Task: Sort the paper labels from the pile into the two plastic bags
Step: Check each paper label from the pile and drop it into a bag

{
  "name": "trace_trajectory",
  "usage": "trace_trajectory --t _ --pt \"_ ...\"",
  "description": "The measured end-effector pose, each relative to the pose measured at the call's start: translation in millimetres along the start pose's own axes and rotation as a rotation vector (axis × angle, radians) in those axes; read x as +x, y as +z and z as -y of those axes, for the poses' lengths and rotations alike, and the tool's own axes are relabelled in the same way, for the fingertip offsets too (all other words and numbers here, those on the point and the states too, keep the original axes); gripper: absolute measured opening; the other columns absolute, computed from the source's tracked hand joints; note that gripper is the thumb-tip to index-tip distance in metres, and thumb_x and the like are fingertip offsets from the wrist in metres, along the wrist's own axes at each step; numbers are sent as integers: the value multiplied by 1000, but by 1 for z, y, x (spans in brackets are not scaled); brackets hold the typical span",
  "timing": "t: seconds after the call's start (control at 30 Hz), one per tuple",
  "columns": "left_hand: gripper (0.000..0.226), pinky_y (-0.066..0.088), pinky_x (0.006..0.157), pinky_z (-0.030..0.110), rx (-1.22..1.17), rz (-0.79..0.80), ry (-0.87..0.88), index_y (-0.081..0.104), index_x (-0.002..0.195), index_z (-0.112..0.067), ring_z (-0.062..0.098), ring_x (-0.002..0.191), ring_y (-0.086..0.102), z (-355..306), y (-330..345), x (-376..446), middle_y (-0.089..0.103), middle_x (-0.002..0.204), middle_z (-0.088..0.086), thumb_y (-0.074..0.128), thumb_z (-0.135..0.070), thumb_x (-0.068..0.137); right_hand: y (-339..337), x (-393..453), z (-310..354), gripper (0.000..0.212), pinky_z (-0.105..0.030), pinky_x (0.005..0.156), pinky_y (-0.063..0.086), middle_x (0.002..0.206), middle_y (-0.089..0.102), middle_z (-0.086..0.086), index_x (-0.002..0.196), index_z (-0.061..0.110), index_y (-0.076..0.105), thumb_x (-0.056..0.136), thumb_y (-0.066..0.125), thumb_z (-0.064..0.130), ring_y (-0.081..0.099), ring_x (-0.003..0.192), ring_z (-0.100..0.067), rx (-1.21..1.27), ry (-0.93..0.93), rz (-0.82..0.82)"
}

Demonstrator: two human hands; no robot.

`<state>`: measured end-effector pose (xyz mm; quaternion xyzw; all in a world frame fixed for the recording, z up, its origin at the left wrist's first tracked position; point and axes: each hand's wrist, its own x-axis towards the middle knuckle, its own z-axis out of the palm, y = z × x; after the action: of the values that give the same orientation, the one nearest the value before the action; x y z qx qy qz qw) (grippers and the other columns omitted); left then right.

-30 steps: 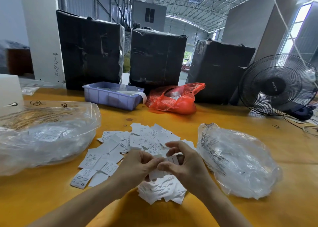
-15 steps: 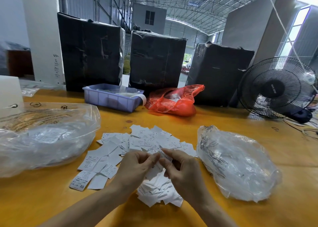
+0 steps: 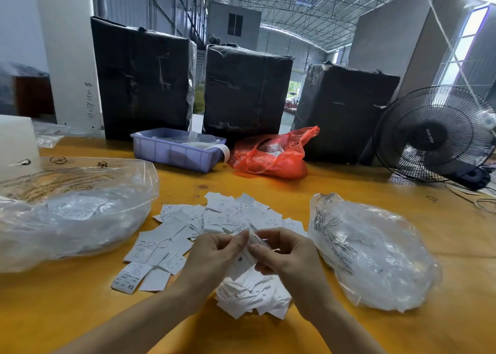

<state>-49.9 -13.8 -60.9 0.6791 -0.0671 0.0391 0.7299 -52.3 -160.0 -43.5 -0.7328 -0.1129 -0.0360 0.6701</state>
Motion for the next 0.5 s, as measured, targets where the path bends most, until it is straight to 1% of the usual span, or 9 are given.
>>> trace_trajectory --t 0.07,0.13,0.23,0.3,0.33,0.37,0.43,0.47,0.5 --pt "32 51 56 20 -16 -3 -16 79 72 -19 10 62 65 -1 1 0 71 68 3 63 -46 72 -1 1 0 22 -25 59 52 75 67 -9 99 7 66 78 73 4 61 58 -16 89 58 -42" --pt "30 53 58 22 -20 -29 -28 78 71 -22 7 61 65 -1 1 1 71 67 0 63 -48 72 -3 1 1 15 -27 60 52 73 66 -9 95 4 66 81 70 4 61 58 -17 120 80 -61" --pt "30 51 55 18 -34 -74 -44 78 70 -24 6 60 65 -2 1 1 71 67 -2 63 -50 69 -3 0 2 5 -21 56 52 67 69 -5 84 5 69 82 70 9 63 57 -14 39 41 -59" --pt "30 48 53 16 -45 -76 -53 79 70 -25 5 61 66 -3 1 -1 72 70 -2 64 -51 67 -1 -2 2 5 -16 57 49 67 71 1 77 12 71 82 71 14 63 60 -7 -64 -18 -55" --pt "29 47 52 15 -45 -81 -55 79 70 -26 5 60 66 -4 2 -2 73 71 -2 64 -51 67 0 -2 2 9 -16 58 50 69 71 3 74 18 72 82 71 16 63 62 -5 -113 -46 -48" --pt "28 46 50 14 -43 -90 -59 79 70 -27 4 59 65 -6 2 -2 72 70 -3 64 -50 67 1 -2 2 13 -17 59 51 71 72 4 72 23 73 83 70 18 64 64 -5 -149 -69 -37" --pt "29 44 49 14 -54 -105 -81 79 72 -26 2 57 63 -7 2 -3 71 67 -5 63 -50 68 2 -2 3 19 -25 63 53 74 73 0 68 29 73 85 69 19 66 68 -13 -188 -95 -25" --pt "30 45 50 15 -70 -105 -96 79 73 -26 4 59 64 -7 2 -3 71 66 -6 63 -50 68 2 -3 3 22 -29 64 53 74 73 -3 67 29 73 85 68 18 67 70 -17 -194 -98 -23" --pt "30 46 53 17 -83 -101 -112 79 75 -26 7 64 64 -7 2 -3 71 67 -8 63 -51 69 2 -3 2 23 -29 64 53 73 73 -5 66 28 73 86 67 17 67 70 -19 -188 -92 -21"
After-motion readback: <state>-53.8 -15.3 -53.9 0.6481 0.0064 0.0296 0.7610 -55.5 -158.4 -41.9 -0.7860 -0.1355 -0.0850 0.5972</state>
